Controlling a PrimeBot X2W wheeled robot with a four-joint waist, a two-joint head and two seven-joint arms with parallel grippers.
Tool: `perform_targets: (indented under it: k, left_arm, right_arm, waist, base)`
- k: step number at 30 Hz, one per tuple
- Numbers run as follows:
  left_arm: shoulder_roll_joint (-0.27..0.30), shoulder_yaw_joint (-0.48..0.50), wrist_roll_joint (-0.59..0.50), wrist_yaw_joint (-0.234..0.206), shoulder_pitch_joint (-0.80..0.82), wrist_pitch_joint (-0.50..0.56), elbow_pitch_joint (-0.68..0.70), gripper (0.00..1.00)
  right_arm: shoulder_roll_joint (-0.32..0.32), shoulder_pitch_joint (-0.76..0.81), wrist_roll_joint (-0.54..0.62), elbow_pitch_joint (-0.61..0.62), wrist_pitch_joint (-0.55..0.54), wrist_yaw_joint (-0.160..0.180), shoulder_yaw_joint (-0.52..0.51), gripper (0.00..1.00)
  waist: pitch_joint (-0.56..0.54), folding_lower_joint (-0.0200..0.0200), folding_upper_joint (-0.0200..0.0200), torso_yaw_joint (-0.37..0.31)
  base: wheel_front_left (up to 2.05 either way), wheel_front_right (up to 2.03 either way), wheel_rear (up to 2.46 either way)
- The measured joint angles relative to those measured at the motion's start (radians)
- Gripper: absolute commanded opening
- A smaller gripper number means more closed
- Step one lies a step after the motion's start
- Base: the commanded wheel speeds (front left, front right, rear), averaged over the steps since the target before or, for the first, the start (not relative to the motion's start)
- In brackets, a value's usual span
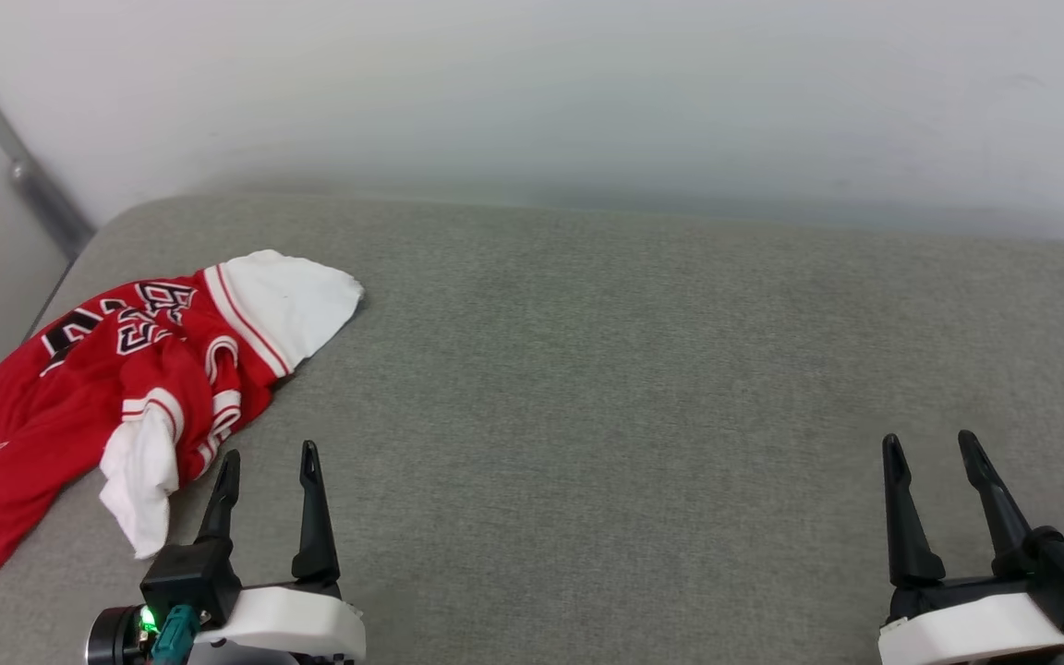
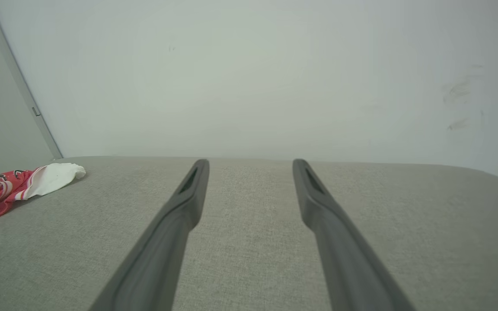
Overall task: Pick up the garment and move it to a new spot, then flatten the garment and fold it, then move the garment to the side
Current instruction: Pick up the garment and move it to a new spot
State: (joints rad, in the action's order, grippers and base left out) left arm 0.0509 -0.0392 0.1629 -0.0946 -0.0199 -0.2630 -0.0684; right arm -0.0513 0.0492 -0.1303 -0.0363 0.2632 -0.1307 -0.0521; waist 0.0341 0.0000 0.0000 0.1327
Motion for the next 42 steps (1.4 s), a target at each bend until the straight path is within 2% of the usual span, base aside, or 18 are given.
perform_targets:
  k: [18, 26, 31, 36, 42]
  left_arm:
    - [0.000, 0.017, 0.024, -0.011, 0.004, 0.000, -0.011, 1.00]
    - [0.000, 0.039, 0.037, -0.010, 0.004, 0.000, -0.011, 1.00]
    - [0.000, 0.046, 0.044, -0.010, 0.004, 0.000, -0.010, 1.00]
    - [0.000, 0.068, 0.053, 0.002, 0.008, 0.000, -0.016, 1.00]
    - [0.002, 0.146, 0.010, 0.086, 0.136, 0.000, -0.036, 1.00]
  right_arm:
    - [0.000, 0.005, 0.016, 0.006, 0.000, 0.000, 0.002, 1.00]
    - [0.000, 0.008, 0.022, 0.007, 0.000, 0.000, 0.005, 1.00]
    - [0.000, 0.008, 0.027, 0.007, 0.000, 0.000, 0.007, 1.00]
    - [0.000, 0.006, 0.035, 0.008, 0.000, 0.000, 0.016, 1.00]
    - [0.000, -0.014, 0.062, 0.026, 0.000, 0.000, 0.012, 1.00]
  waist:
    - [0.015, 0.0000, 0.0000, 0.266]
    - [0.022, 0.0000, 0.0000, 0.357]
    - [0.028, 0.0000, 0.0000, 0.387]
    - [0.037, 0.0000, 0.0000, 0.384]
    - [0.074, 0.0000, 0.0000, 0.355]
  base:
    - [0.00, 0.00, 0.00]
    - [0.00, 0.00, 0.00]
    - [0.00, 0.00, 0.00]
    - [0.00, 0.00, 0.00]
    - [0.00, 0.00, 0.00]
